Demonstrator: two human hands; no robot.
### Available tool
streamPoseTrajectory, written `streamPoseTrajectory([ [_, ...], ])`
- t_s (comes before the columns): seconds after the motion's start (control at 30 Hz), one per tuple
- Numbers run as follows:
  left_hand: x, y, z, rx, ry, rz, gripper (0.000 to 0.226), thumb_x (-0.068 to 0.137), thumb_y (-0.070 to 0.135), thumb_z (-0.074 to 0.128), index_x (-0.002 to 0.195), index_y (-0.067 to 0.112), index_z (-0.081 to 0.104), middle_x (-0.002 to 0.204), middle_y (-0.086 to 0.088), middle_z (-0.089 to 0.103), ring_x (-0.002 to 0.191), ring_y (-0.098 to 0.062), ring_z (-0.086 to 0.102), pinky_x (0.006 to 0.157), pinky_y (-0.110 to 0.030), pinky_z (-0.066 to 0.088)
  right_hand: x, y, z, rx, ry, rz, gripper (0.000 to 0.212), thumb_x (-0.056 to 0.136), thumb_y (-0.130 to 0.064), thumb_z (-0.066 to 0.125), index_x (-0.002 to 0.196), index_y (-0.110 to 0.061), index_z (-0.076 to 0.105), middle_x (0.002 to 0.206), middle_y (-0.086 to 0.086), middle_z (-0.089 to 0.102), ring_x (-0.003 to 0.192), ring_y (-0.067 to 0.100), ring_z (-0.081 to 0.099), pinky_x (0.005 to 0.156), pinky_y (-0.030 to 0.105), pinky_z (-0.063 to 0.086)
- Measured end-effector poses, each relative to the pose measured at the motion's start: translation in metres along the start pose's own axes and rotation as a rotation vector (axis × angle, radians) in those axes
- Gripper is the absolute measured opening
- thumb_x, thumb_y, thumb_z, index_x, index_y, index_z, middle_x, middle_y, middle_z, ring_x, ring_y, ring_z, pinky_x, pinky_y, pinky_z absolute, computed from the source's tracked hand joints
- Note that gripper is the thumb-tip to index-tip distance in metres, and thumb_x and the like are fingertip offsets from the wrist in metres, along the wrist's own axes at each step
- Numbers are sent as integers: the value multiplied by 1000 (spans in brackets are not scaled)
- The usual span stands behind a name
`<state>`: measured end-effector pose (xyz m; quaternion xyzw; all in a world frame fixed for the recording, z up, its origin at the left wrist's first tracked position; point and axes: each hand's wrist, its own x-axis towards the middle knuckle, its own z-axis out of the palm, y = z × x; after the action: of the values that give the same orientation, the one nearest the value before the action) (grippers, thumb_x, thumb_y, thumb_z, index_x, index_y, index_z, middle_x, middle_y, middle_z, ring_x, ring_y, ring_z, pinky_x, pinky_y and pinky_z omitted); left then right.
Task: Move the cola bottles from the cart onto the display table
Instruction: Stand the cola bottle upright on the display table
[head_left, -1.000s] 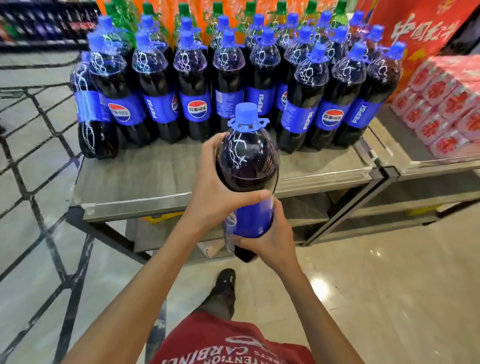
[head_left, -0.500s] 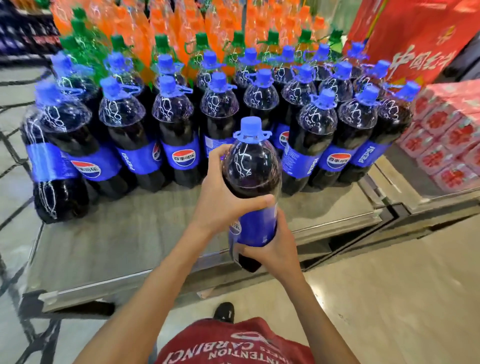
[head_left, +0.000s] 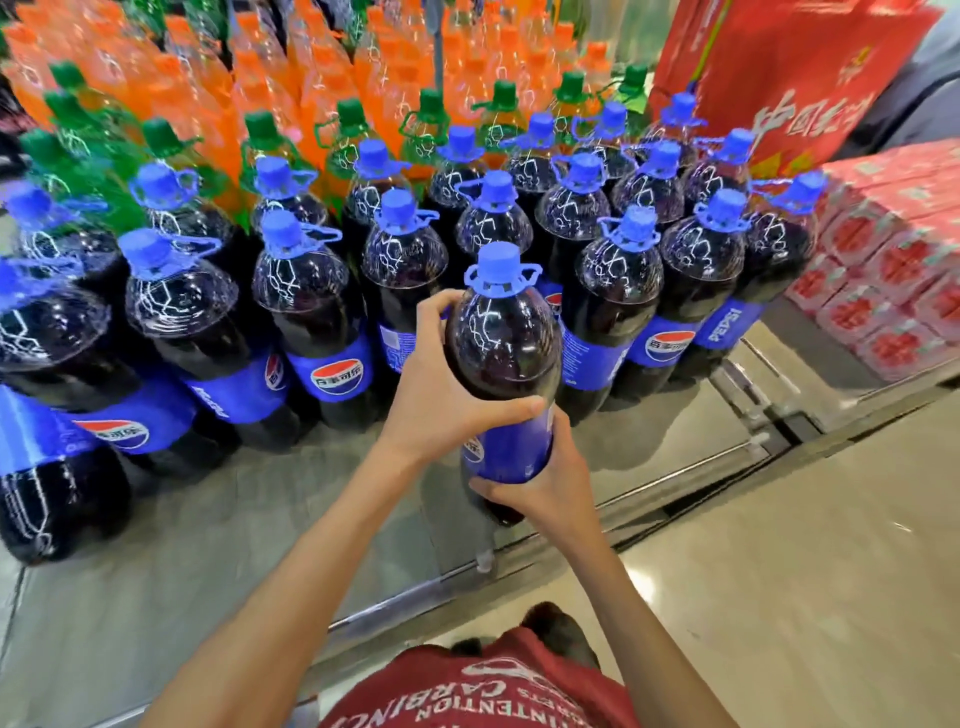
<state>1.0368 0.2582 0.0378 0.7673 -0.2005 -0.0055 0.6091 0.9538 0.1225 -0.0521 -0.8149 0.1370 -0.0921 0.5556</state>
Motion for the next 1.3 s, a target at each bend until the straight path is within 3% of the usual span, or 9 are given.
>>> streamPoseTrajectory([
  [0.2,25,-7,7,53,-43,3,107,48,25,101,133,32,35,120,23,58,115,-2,60,103,-33,49,33,11,1,29,42,13,84,48,-40,99,114,-40,47,106,-21,66,97,5,66,84,42,59],
  [0.33,42,-8,7,104,-45,-7,104,44,42,95,123,53,29,118,40,53,116,4,58,101,-29,48,54,13,1,16,52,-11,84,51,-29,100,114,-41,46,107,-25,65,97,0,66,82,25,56],
  [0.4,50,-11,7,127,-58,0,105,45,40,96,122,56,27,120,38,53,118,4,57,101,-29,48,63,18,4,16,63,-17,83,51,-26,100,114,-39,47,107,-21,67,95,0,66,79,22,54],
  [0.57,57,-29,9,124,-85,30,112,48,21,101,132,39,29,130,10,55,123,-3,55,108,-33,45,76,37,13,32,117,21,87,52,-23,99,122,-28,48,111,-14,68,98,3,67,85,33,58],
  [0.7,59,-37,11,105,-123,42,115,49,16,101,138,25,29,135,6,54,128,-9,54,111,-37,44,81,49,18,17,163,38,86,52,-27,98,122,-23,49,116,-8,67,104,8,67,88,38,58],
  [0.8,61,-38,11,114,-139,66,114,50,18,100,139,23,29,134,1,54,128,-16,54,110,-39,44,84,50,24,-153,228,15,89,46,-47,91,119,-13,54,112,-4,59,110,15,54,87,37,52],
  [0.93,66,-37,13,136,-124,74,111,50,19,100,135,30,29,130,10,54,122,-8,55,106,-27,44,89,55,30,-240,305,-60,78,46,-36,96,106,-7,55,101,-7,49,100,22,50,81,45,51],
  [1.07,70,-42,16,135,-119,115,111,50,23,100,136,27,31,134,2,47,126,-14,52,107,-26,42,89,58,34,-283,344,-71,84,44,-33,98,109,-4,54,115,7,49,107,30,53,84,50,53],
  [1.3,73,-41,24,223,-90,168,116,48,34,101,142,21,35,136,-1,40,130,-12,45,110,-24,38,86,55,35,-248,373,-20,96,49,-38,97,126,-6,48,135,8,42,122,29,50,90,47,53],
])
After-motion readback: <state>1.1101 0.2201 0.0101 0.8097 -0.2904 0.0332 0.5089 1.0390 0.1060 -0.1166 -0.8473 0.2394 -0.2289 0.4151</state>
